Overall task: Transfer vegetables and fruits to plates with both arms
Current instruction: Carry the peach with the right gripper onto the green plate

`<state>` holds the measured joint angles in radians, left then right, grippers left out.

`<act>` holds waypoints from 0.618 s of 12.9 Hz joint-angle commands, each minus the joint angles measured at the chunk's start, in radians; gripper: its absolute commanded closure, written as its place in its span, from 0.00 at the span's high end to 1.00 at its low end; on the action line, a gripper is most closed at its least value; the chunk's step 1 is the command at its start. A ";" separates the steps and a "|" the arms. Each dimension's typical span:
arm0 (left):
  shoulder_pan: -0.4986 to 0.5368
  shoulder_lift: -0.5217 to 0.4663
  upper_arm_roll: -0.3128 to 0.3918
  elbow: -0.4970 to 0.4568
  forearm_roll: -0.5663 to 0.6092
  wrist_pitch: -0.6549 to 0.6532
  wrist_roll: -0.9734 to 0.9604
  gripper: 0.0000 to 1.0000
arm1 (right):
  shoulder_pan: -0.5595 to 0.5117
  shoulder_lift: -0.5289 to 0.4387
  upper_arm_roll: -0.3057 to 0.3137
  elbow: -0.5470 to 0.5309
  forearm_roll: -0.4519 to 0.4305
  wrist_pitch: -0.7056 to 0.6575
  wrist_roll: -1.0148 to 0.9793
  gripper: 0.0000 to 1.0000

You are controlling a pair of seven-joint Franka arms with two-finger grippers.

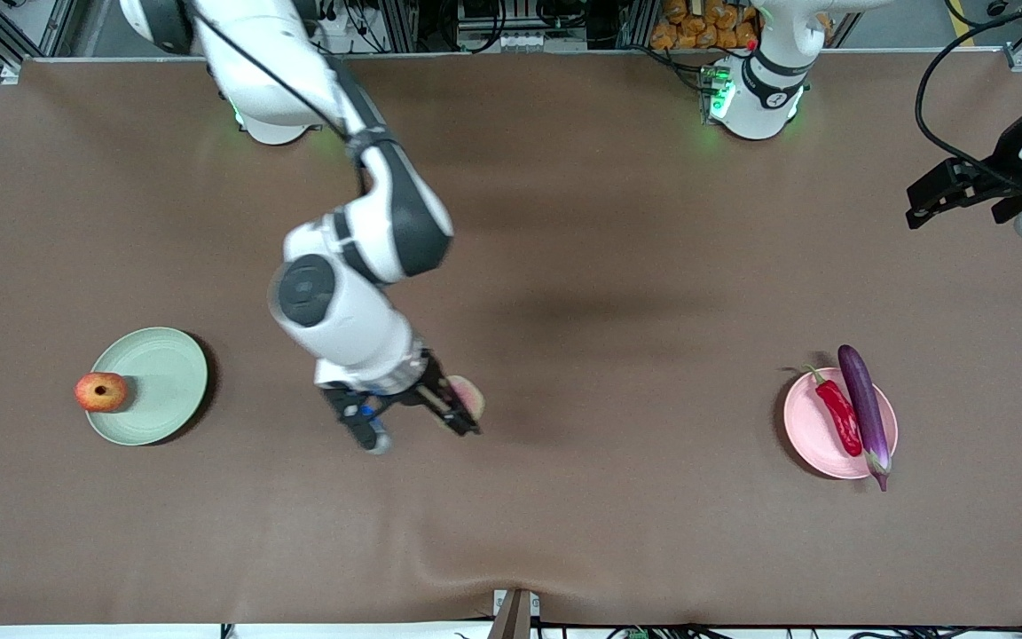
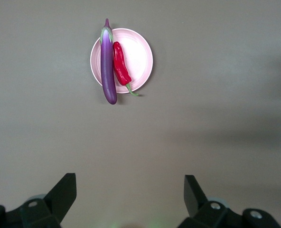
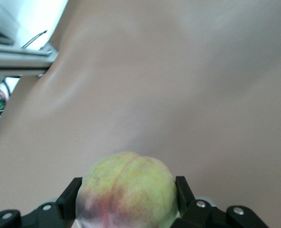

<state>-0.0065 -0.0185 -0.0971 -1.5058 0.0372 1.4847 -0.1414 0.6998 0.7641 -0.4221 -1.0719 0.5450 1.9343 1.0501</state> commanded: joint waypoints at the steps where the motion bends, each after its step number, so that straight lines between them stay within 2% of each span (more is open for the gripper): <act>1: 0.003 -0.061 0.016 -0.045 -0.022 -0.006 0.019 1.00 | -0.077 -0.066 0.028 -0.056 -0.002 -0.119 -0.111 0.29; 5: 0.026 -0.090 0.016 -0.080 -0.025 -0.011 0.022 1.00 | -0.215 -0.095 0.031 -0.066 -0.002 -0.273 -0.319 0.29; 8: 0.026 -0.083 0.013 -0.094 -0.023 0.000 0.022 1.00 | -0.330 -0.196 0.037 -0.256 -0.028 -0.268 -0.589 0.29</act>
<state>0.0132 -0.0823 -0.0822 -1.5707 0.0361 1.4757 -0.1408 0.4361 0.6812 -0.4187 -1.1627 0.5418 1.6627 0.6145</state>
